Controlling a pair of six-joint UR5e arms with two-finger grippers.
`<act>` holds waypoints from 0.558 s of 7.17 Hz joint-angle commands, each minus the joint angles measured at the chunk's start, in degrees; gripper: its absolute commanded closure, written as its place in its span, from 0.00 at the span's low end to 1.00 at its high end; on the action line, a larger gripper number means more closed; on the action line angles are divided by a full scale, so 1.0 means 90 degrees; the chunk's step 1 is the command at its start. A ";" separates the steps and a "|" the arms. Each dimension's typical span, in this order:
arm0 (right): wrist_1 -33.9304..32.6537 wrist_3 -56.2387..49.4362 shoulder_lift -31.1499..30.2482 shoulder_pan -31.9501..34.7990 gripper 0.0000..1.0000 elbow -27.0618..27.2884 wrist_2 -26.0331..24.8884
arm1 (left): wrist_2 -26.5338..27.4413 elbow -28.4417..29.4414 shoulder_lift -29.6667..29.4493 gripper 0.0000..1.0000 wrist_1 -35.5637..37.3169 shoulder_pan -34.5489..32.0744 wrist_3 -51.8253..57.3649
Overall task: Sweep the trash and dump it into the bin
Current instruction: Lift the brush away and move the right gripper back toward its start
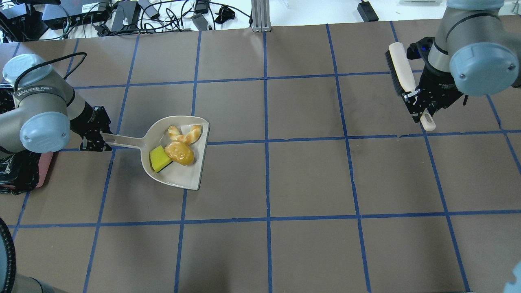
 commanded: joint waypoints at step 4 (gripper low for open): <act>-0.0142 -0.0017 0.0566 -0.0274 1.00 -0.0146 0.0186 | 0.0381 0.0154 -0.0014 0.68 0.0054 -0.0226 -0.0129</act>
